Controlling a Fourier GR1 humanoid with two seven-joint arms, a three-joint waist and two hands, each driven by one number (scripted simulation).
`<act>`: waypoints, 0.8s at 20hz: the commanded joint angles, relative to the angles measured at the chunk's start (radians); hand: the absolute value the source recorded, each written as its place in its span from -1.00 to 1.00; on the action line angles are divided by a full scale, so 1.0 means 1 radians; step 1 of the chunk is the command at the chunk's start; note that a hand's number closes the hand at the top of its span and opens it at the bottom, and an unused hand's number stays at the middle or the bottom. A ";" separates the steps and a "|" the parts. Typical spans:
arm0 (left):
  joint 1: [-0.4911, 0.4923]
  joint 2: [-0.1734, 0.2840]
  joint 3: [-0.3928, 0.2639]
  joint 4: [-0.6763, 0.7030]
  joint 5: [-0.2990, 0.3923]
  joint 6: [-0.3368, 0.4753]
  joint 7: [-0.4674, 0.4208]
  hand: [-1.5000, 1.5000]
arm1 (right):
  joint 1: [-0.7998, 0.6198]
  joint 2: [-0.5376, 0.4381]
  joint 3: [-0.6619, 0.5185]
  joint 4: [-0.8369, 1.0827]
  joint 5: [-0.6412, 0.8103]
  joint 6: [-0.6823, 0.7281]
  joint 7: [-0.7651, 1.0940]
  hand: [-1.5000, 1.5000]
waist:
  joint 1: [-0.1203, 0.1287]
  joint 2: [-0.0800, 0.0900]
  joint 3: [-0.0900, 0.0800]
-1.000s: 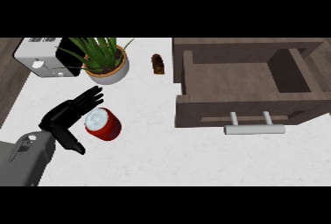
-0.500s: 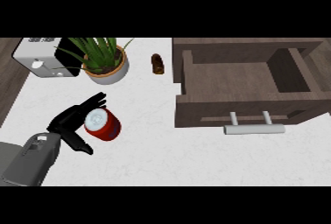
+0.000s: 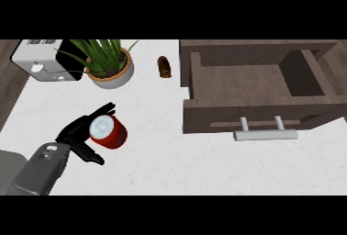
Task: Pick up the can, place it into the drawer and close the drawer
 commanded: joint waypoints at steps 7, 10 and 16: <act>-0.033 -0.031 0.020 0.068 0.028 -0.155 -0.043 1.00 | -0.003 0.034 0.010 -0.004 0.021 0.017 0.008 -1.00 | 0.004 -0.001 0.001; -0.096 -0.043 0.047 0.094 0.071 -0.218 0.057 1.00 | 0.016 0.018 -0.012 -0.019 -0.037 0.016 0.032 -1.00 | -0.004 -0.003 0.001; -0.088 -0.067 0.033 0.009 0.084 -0.299 0.023 1.00 | -0.028 -0.015 -0.011 -0.041 -0.048 -0.033 0.090 -1.00 | 0.015 -0.005 0.001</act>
